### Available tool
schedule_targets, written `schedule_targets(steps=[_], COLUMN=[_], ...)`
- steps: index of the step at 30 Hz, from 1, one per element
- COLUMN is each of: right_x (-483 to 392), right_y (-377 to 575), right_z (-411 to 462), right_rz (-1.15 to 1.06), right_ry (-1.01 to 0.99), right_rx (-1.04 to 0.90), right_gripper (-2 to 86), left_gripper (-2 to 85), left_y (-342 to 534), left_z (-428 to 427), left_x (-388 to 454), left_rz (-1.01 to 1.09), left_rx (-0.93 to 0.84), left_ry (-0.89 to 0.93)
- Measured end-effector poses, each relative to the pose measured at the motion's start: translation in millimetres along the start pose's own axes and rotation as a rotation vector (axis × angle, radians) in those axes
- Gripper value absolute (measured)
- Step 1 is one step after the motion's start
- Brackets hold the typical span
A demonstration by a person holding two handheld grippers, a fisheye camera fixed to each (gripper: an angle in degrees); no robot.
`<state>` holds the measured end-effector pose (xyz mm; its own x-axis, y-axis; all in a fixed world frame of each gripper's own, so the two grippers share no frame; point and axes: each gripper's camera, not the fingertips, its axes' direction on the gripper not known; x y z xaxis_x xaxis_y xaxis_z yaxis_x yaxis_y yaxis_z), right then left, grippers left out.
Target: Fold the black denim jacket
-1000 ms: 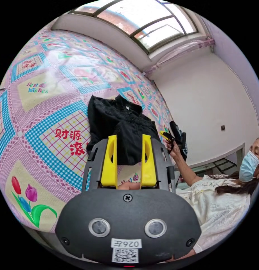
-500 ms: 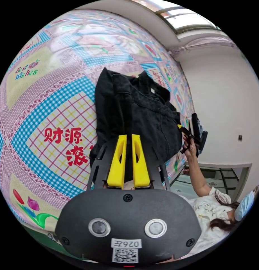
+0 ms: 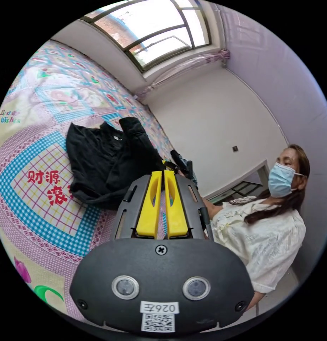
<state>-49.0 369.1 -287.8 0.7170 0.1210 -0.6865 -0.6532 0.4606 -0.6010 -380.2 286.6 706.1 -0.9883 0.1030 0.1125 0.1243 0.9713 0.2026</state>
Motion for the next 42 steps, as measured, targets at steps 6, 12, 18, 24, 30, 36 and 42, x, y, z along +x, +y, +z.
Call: schedule_targets(steps=[6,12,18,24,30,36,42], right_x=[23,56,158,217,140,24,-74], right_y=[30,105,185,213,98,-50,-119], right_z=[-88,-159,-163,-207,-160,-48,75], right_rz=[-0.084,-0.324,0.103,0.49,0.298,0.106,-0.039], right_ry=[-0.528,-0.805,-0.374,-0.372,-0.257,-0.172,0.068], right_rx=[0.149,-0.039,-0.305,0.126,0.146,0.075,-0.133], right_gripper=[-1.5,-1.5,-1.1,-0.7,3.8,7.8,10.5], left_gripper=[-0.8,-0.8,-0.9,-0.6,9.5,17.3,9.6], left_y=[32,110,192,189,70,-26,-32], left_z=[-14,-36,-87,-127,-58,28,80], left_x=[7,-26,-80,-74,-95,-139,-158], left_rz=[0.069,-0.157,-0.629,-0.733,-0.535,-0.47,-0.501], left_rx=[-0.053,-0.198,0.067,0.37,0.166,0.05,-0.001], left_ry=[0.169,0.104,-0.018,-0.21,-0.293,-0.237,-0.255])
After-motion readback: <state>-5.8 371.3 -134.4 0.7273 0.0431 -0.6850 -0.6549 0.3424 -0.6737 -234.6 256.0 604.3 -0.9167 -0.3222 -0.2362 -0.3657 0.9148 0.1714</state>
